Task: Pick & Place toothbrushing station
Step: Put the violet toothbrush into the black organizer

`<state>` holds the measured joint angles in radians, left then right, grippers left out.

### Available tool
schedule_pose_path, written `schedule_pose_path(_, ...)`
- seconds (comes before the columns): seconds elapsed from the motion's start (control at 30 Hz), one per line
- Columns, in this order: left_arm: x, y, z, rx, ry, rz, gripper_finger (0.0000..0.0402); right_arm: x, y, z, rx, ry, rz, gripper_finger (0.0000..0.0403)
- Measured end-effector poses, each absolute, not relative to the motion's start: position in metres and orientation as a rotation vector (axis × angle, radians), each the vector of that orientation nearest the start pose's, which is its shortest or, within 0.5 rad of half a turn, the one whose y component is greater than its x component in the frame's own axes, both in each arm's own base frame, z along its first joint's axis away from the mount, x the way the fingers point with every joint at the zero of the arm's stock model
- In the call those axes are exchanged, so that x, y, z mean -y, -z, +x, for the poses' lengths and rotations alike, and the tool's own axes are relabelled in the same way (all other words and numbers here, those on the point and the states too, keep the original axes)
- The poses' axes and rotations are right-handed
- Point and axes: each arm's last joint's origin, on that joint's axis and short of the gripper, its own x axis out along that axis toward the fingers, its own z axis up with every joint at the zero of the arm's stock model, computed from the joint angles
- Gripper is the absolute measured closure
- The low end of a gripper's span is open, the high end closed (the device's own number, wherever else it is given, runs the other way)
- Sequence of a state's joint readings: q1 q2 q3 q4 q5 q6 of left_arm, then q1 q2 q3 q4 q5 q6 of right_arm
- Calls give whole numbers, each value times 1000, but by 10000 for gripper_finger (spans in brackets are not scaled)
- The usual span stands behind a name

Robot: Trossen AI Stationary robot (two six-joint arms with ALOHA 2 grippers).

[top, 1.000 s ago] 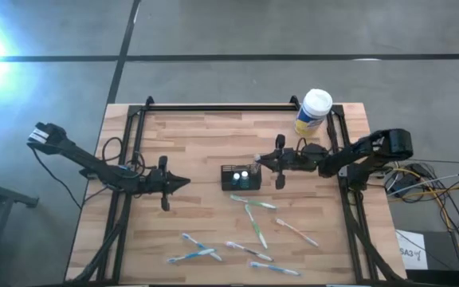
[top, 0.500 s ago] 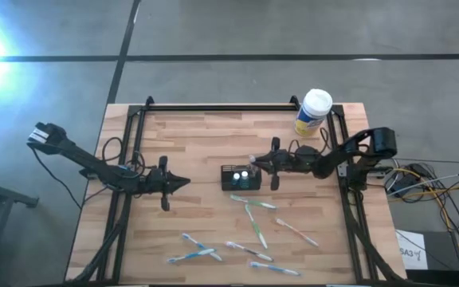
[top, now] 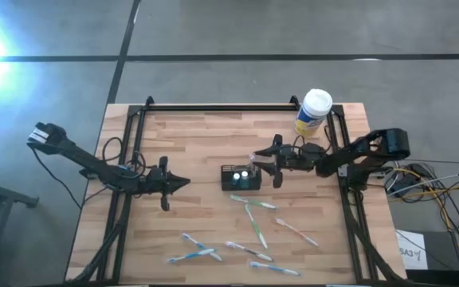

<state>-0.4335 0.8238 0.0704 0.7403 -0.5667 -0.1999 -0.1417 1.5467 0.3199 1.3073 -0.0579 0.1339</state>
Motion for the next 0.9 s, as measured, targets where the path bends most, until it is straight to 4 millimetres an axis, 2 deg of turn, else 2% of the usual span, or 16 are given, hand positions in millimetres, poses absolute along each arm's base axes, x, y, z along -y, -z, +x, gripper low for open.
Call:
schedule_pose_path(0.27,50,-174,145,7,-133,-208,392,25,-213,224,177,8,117,210)
schedule_pose_path(0.4,50,-174,146,6,-133,-208,397,11,-231,211,102,-48,129,227)
schedule_pose_path(0.53,50,-174,145,8,-133,-208,396,-9,-243,198,16,-133,104,262)
schedule_pose_path(0.73,49,-169,143,-52,-134,-235,399,-40,-243,186,-4,-204,44,337)
schedule_pose_path(0.9,48,-162,140,-123,-136,-252,399,-60,-233,189,-46,-195,12,389)
